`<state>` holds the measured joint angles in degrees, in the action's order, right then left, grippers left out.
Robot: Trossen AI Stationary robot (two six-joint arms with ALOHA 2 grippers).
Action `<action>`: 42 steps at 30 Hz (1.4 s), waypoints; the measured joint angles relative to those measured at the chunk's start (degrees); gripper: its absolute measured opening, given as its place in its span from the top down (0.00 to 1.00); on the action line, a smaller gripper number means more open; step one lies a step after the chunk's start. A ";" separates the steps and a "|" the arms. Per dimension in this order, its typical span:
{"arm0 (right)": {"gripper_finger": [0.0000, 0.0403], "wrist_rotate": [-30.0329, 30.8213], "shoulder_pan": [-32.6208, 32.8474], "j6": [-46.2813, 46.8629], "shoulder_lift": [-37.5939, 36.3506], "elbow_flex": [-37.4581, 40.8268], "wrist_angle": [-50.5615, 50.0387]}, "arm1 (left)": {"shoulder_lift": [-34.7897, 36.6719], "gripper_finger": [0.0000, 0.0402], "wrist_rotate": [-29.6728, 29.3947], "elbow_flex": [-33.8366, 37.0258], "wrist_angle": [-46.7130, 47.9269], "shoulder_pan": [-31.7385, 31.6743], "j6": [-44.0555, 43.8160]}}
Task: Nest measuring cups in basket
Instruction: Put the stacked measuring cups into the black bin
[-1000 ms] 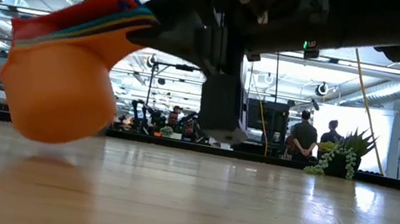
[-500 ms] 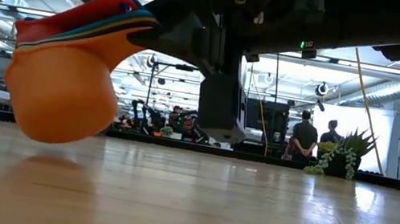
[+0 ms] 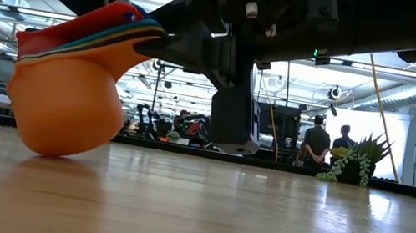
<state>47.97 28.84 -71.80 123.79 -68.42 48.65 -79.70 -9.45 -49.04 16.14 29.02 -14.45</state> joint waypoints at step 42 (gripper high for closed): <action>0.87 5.95 -4.51 -2.41 0.07 0.07 -0.91 | 0.00 0.34 -19.75 1.70 -2.20 3.41 5.58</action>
<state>53.91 24.33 -74.21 123.85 -68.36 47.74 -79.70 -29.20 -47.33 13.94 32.43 -8.87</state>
